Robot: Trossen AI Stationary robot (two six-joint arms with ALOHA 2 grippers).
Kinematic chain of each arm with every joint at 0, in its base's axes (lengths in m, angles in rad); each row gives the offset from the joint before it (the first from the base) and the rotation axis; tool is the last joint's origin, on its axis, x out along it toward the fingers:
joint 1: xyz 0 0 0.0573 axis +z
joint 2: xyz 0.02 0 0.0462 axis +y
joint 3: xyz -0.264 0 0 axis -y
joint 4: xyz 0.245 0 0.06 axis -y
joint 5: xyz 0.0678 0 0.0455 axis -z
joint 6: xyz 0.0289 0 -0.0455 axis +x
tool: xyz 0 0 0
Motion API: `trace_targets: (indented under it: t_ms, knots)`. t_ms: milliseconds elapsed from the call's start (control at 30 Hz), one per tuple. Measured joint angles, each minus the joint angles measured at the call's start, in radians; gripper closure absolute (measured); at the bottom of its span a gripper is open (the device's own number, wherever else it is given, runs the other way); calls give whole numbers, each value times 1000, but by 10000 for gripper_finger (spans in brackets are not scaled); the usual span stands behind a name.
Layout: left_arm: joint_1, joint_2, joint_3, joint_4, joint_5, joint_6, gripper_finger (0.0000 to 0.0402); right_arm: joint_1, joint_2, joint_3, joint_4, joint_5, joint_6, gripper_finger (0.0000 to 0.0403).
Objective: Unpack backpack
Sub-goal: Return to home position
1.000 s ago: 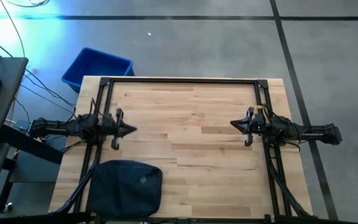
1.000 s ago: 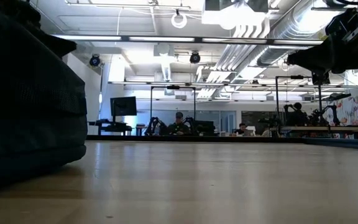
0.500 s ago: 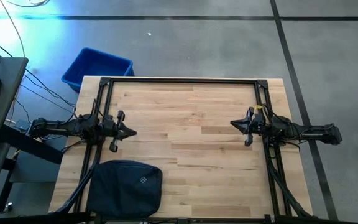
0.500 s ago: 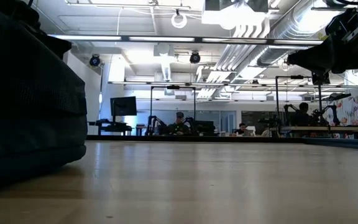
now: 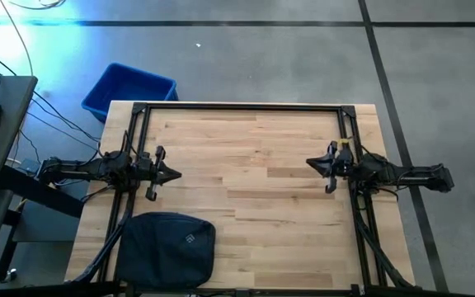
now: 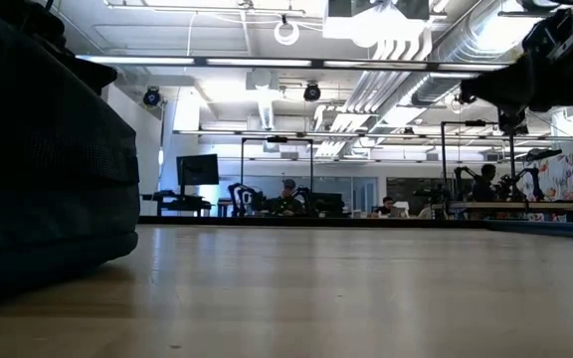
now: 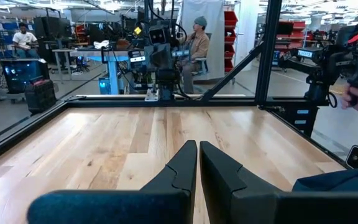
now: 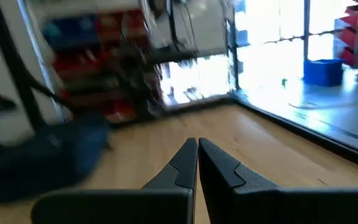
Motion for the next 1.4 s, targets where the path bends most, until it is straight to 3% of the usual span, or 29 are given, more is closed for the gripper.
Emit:
trace_targets:
  t_ms: [233,300,400,767,1000,1200,1400]
  knots:
    - [0,0,0,0,0,0,402,0,-1,0,67,-444,-112,402]
    - [0,0,0,0,0,0,402,1,0,0,41,-513,-131,402]
    - [0,0,0,0,0,0,402,1,0,0,-48,-509,-124,402]
    - [-1,0,0,1,0,0,402,1,153,-1,-68,-332,-82,402]
    - [0,0,0,1,0,0,402,1,272,-1,-49,-327,-51,402]
    - [0,0,0,0,0,0,402,1,283,-1,-22,-331,76,402]
    - [-2,0,0,1,0,0,402,1,283,-1,-22,-334,94,402]
